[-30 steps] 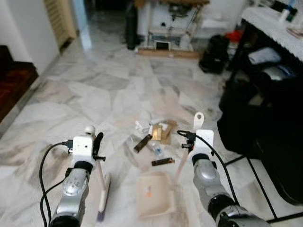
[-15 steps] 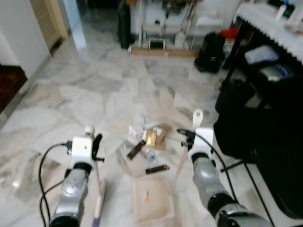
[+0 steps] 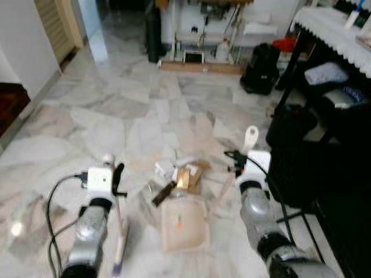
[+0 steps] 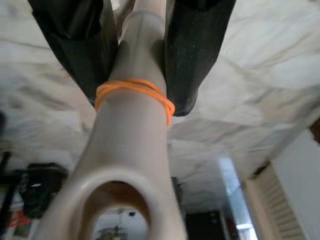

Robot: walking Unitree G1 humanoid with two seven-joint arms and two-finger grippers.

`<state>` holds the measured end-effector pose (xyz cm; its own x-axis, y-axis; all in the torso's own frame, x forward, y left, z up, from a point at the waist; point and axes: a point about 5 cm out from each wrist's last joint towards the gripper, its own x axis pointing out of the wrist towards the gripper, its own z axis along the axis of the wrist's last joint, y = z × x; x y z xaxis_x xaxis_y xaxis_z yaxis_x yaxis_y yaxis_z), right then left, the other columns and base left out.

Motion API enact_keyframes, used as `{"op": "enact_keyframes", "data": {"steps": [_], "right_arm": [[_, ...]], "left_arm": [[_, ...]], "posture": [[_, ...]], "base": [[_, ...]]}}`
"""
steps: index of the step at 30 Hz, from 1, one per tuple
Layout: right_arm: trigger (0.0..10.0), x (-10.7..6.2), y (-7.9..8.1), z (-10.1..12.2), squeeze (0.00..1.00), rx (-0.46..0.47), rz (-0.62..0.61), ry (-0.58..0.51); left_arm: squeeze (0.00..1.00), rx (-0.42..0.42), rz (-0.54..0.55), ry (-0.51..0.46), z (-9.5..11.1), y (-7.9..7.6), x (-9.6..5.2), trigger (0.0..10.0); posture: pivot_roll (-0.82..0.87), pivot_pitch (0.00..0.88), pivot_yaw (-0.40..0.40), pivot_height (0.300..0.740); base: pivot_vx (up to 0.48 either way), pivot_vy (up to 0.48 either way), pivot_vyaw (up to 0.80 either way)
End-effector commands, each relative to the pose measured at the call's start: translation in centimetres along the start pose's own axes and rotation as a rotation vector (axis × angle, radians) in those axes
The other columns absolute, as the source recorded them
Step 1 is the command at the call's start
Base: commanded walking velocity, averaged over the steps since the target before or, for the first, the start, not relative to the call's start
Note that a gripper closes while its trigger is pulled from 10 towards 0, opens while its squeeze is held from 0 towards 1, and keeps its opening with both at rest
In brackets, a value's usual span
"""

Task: Sweep floor

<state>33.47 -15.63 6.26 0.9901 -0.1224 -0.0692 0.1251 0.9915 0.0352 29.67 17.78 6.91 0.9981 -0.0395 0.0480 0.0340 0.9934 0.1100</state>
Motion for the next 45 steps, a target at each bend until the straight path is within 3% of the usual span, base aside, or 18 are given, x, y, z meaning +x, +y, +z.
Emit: {"op": "enact_keyframes", "data": {"steps": [1, 13, 45], "right_arm": [[10.0, 0.68, 0.61, 1.82, 0.0, -0.002, 0.016, -0.084], [10.0, 0.9, 0.3, 2.47, 0.0, 0.012, 0.002, -0.117], [10.0, 1.03, -0.23, 2.53, 0.0, 0.0, -0.014, -0.115]], "left_arm": [[0.0, 0.008, 0.014, -0.057, 1.16, 0.79, 0.42, 10.0], [0.0, 0.009, 0.017, -0.058, 1.23, 0.78, 0.48, 10.0], [0.0, 0.027, 0.012, -0.058, 1.25, 0.85, 0.49, 10.0]], "posture": [[0.06, 0.0, -0.059, 0.74], [0.06, 0.0, -0.059, 0.74], [0.06, 0.0, -0.056, 0.74]], "base": [[0.334, 0.0, 0.0], [0.328, 0.0, 0.0], [0.0, -0.026, 0.0]]}}
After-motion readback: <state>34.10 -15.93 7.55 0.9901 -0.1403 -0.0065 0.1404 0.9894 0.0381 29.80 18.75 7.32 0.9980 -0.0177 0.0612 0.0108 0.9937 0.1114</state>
